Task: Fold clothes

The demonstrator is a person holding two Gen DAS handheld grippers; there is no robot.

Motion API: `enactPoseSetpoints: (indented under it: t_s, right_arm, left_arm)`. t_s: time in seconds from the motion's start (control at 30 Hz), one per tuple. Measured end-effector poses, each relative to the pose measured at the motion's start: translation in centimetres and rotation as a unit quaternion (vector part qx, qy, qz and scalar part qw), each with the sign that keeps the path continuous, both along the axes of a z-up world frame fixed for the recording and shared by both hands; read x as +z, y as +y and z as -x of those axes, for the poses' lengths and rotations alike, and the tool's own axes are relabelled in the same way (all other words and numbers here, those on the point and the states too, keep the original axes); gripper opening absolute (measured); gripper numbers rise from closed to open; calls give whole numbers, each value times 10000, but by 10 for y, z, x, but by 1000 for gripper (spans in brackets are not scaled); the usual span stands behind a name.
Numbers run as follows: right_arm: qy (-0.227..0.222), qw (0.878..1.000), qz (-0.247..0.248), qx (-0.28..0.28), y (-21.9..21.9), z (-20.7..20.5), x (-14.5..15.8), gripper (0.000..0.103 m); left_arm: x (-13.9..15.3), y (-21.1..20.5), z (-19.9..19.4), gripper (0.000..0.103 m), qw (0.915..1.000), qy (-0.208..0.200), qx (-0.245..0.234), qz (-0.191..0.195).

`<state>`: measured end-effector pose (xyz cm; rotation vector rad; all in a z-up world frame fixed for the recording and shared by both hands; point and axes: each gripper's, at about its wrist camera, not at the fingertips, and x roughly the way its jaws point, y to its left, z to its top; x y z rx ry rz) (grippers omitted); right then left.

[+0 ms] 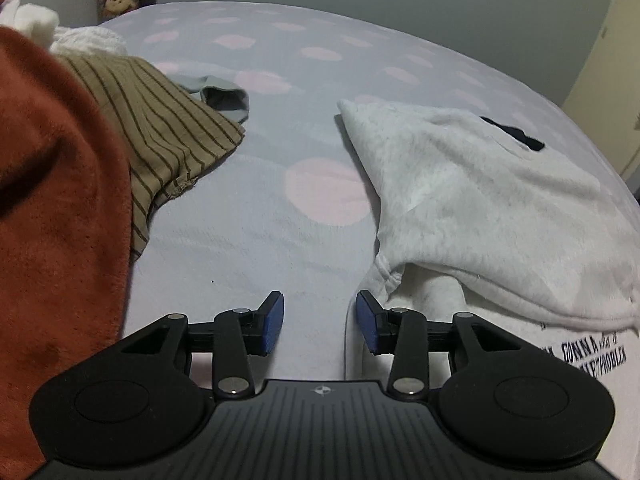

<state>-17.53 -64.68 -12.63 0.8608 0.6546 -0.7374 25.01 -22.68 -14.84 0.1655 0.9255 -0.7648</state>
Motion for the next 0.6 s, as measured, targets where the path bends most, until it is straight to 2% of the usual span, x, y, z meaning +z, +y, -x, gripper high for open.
enactPoseSetpoints:
  t_s: [0.1,0.27,0.47,0.6]
  right_arm:
    - [-514,9957,-493,-597,-12,7,-20,40]
    - [-1317,9729,-1055,-1583,-21,22,-47,49]
    - [-1365,9656,-1162,-1883,-11,26,-48,49]
    - [-1396,9602,-1233,-2082,-4,29,-49,52]
  left_arm:
    - [-4,0,2,39,9999,-36,98,60]
    - [-6,-3,3,39,9998,-146,120,89]
    - [-4,-1,1,39,9995,-248,162,68]
    - [-5,-1,4,44,9991,-411,68,-25]
